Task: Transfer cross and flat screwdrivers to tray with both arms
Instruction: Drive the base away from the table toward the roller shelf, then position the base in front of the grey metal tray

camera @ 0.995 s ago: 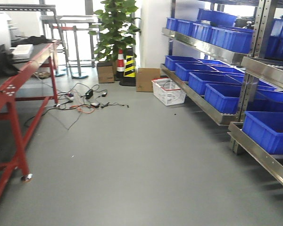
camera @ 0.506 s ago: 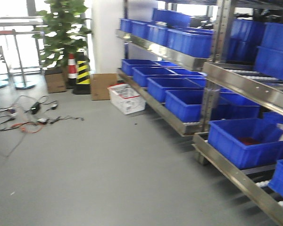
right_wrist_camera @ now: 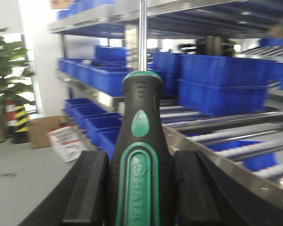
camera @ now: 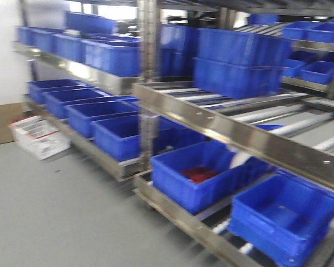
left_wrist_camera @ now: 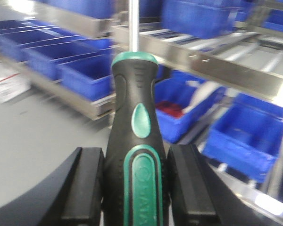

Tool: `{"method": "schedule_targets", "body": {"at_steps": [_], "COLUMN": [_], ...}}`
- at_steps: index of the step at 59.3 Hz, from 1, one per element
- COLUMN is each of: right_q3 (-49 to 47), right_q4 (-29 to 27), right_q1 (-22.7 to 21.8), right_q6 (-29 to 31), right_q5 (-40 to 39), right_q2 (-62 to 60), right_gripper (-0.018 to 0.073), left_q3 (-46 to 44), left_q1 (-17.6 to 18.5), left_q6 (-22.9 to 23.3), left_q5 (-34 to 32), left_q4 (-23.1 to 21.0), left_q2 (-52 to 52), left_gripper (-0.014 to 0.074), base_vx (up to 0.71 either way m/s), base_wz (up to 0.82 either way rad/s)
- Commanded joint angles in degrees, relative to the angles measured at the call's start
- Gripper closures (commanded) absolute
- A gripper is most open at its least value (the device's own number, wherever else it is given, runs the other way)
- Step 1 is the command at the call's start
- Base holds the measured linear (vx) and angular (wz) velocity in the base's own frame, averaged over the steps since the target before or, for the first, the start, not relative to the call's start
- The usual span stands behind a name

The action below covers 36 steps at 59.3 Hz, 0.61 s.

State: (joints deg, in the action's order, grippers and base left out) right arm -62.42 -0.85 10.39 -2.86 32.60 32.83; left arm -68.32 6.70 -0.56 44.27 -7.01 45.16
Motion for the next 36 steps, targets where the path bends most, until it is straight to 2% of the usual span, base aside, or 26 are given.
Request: {"method": "schedule_targets", "body": {"at_steps": [1,36], "right_q3": [-1.6,-1.6], "right_q4": [0.3,0.3], "right_q1": [0.0,0.0], "right_q6": [0.3,0.3], "right_q5": [-6.0,-6.0], "right_q2": [0.4,0.4], "right_gripper": [0.0567,0.0567], "left_q3": [-1.5,-1.5], "left_q1": [0.2,0.2], "left_q6": [0.0,0.0], "left_q5": [-5.4,-5.4], "left_q4": [-0.8,-0.8], "left_q2": [-0.2,-0.2], "left_gripper": [0.0595,0.0595], "base_vx": [0.42,0.34], "base_wz": [-0.82,-0.76]}}
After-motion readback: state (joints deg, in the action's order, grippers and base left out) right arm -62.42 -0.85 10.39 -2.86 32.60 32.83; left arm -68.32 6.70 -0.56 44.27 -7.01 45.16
